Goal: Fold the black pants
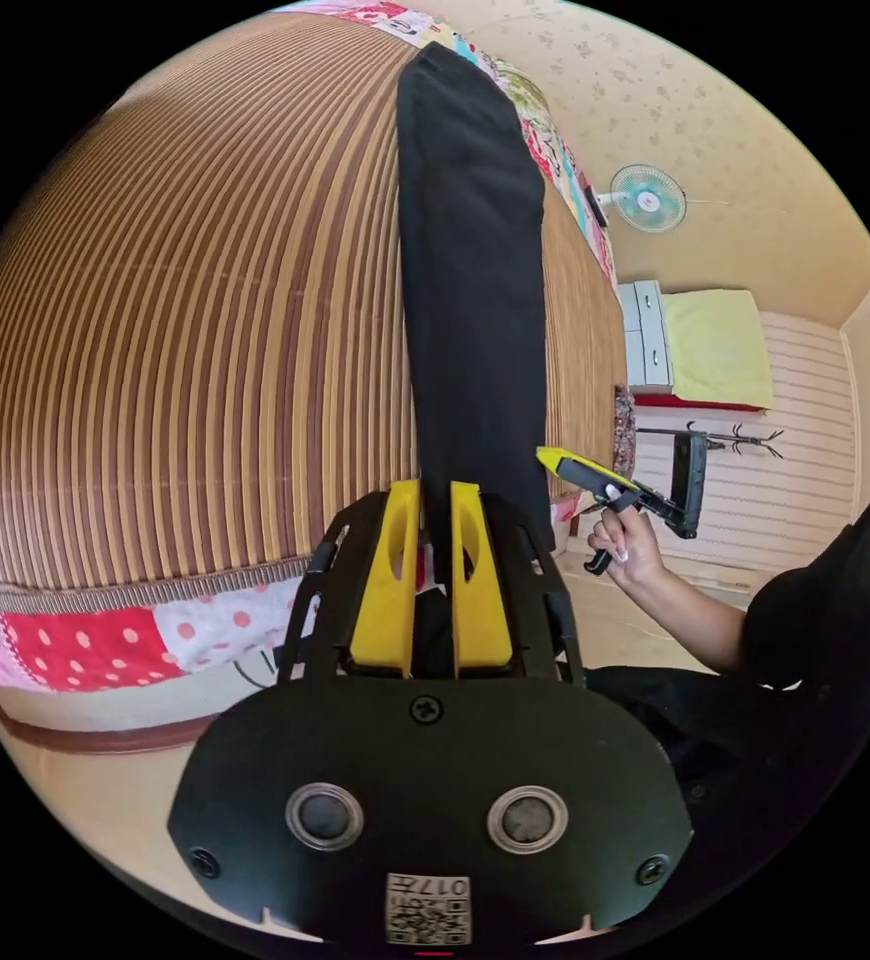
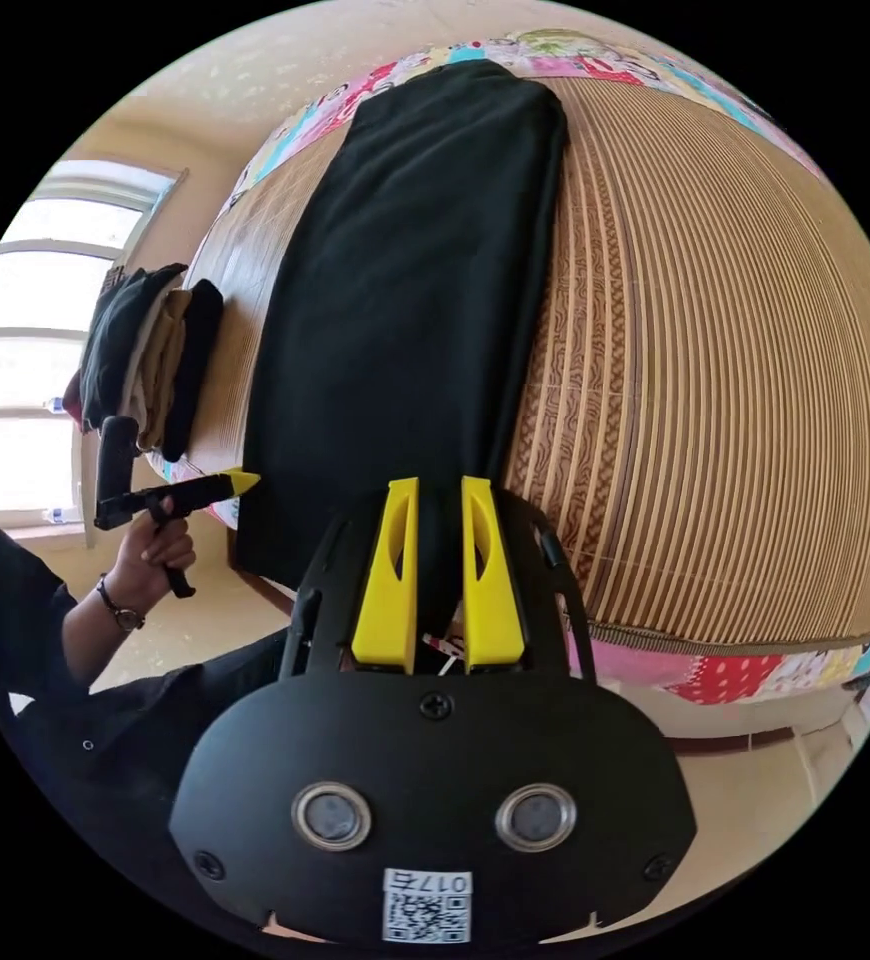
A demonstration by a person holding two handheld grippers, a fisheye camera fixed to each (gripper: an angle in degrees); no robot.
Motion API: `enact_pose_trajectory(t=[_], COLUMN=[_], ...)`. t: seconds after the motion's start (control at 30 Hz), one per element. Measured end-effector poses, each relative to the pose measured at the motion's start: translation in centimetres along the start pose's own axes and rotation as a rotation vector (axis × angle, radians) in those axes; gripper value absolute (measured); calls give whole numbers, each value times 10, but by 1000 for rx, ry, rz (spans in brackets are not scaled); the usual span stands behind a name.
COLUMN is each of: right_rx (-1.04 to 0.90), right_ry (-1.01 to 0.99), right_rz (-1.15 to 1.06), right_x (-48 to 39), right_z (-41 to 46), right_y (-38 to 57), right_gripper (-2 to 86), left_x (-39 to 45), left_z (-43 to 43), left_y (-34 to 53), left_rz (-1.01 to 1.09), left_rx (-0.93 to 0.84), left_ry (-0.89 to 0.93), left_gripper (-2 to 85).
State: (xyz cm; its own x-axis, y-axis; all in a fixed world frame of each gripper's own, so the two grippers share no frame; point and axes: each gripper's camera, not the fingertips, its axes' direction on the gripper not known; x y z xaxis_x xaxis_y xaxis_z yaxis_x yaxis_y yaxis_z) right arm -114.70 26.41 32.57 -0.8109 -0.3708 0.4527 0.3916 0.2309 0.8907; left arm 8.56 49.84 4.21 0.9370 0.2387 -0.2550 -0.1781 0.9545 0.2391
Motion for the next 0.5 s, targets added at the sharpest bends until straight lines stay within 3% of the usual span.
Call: enact_pose_trajectory(t=[0.23,0.37,0.5], right_rx=[49,128,53], right_ry=[114,79,-32], right_rz=[-25,44,1], right_x=[-40,-42,-40], right_z=[-3,-29,-19], right_y=[27,23,12], right_gripper=[71,85,93], left_x=[15,15,16], left_z=[19,26,33], left_y=[-7,-12,-14], left_rz=[-25,1,-3], left_rx=[3,-7,6], left_ry=[-82,-80,-84], left_gripper=[52,51,51])
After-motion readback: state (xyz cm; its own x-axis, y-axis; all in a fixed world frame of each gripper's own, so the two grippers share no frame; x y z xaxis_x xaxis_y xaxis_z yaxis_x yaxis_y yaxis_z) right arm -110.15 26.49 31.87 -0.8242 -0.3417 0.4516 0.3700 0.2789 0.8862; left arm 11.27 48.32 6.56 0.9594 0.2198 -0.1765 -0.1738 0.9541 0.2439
